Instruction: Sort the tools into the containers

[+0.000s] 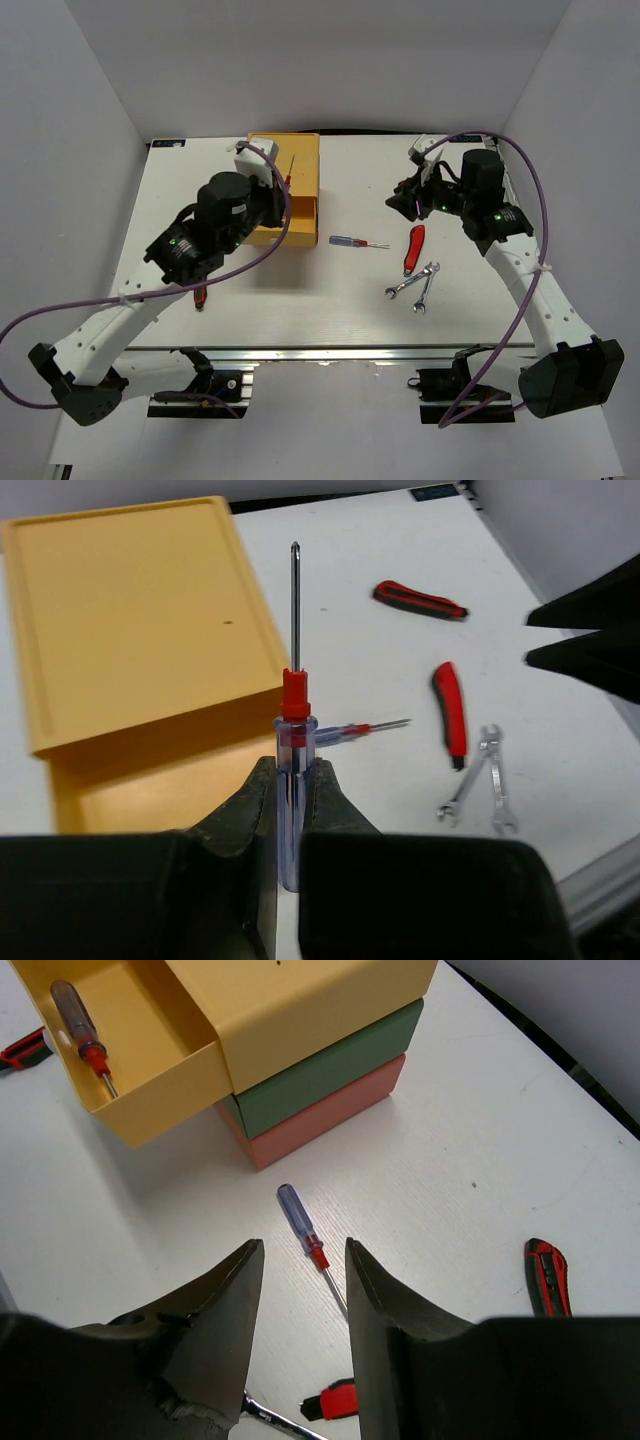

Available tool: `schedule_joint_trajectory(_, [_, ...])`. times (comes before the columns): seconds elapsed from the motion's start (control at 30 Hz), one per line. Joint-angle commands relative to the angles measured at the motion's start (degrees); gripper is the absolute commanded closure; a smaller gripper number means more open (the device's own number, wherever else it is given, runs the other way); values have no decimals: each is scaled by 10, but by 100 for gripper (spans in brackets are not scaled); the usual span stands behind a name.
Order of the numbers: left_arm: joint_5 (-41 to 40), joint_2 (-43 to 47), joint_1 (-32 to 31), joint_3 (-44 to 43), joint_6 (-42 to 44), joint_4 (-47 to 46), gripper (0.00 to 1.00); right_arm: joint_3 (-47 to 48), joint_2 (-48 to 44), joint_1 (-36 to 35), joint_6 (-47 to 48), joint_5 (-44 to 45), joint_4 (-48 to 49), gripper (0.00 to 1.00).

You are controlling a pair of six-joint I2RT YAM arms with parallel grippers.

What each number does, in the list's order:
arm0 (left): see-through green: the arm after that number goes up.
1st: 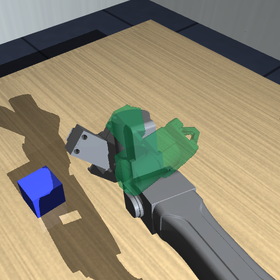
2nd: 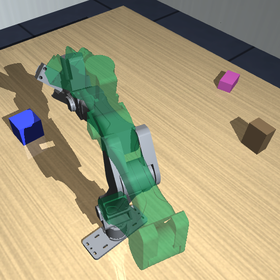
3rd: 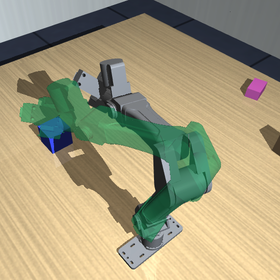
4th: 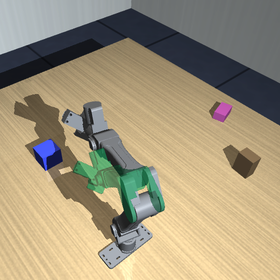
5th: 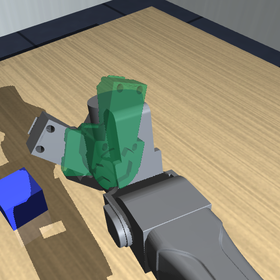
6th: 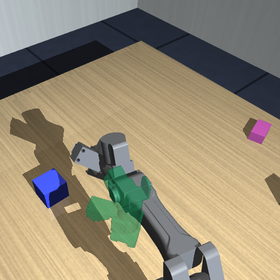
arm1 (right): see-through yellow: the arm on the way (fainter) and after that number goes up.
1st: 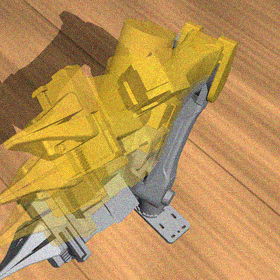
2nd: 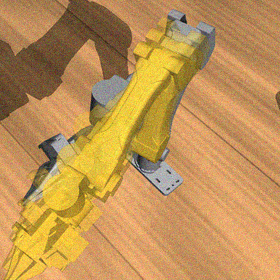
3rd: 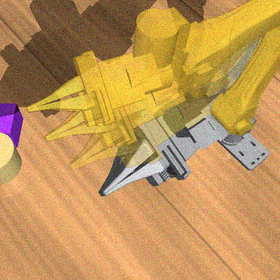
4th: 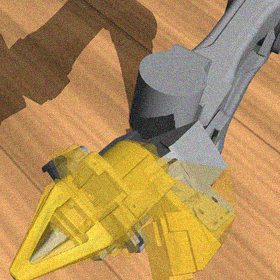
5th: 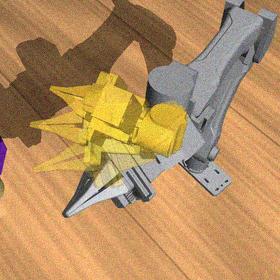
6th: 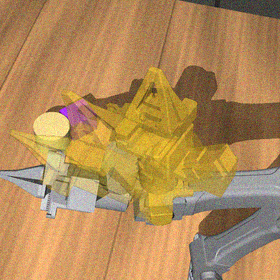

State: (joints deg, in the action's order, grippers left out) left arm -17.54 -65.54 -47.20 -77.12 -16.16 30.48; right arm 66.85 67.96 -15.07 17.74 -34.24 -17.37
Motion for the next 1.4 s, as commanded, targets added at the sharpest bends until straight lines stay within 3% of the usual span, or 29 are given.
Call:
schedule_joint_trajectory(0.0, [62,-6,43,16,96,84,99,-8,-12,1,13,-22,23,55])
schedule_joint_trajectory(0.2, [174,-70,167,-22,226,87,100,-21,-10,2,15,-32,25,54])
schedule_joint_trajectory(0.47, [246,-76,215,-12,402,45,100,-41,-20,2,34,-31,25,53])
schedule_joint_trajectory(0.67, [290,-93,217,-2,435,58,99,-53,-15,2,66,-48,18,50])
schedule_joint_trajectory(0.73, [294,-91,217,15,436,59,94,-53,-7,2,106,-69,-2,43])
schedule_joint_trajectory(0.77, [291,-82,217,24,435,52,81,-53,1,2,118,-78,-9,40])
schedule_joint_trajectory(0.8, [284,-74,216,32,433,44,76,-52,4,1,143,-95,-26,35])
schedule_joint_trajectory(0.93, [253,-43,217,61,422,16,67,-39,33,2,201,-145,-64,31])
schedule_joint_trajectory(1.0, [249,-34,217,67,416,11,53,-31,52,1,215,-162,-71,31])
schedule_joint_trajectory(1.17, [231,-22,216,61,373,-11,41,6,125,0,261,-169,-107,27])
schedule_joint_trajectory(1.23, [219,-9,217,56,352,-30,35,28,160,-4,292,-166,-141,20])
schedule_joint_trajectory(1.27, [196,-4,217,54,323,-47,35,42,198,-11,323,-150,-176,11])
schedule_joint_trajectory(1.37, [127,24,217,54,238,-69,28,72,264,-27,327,-91,-174,11])
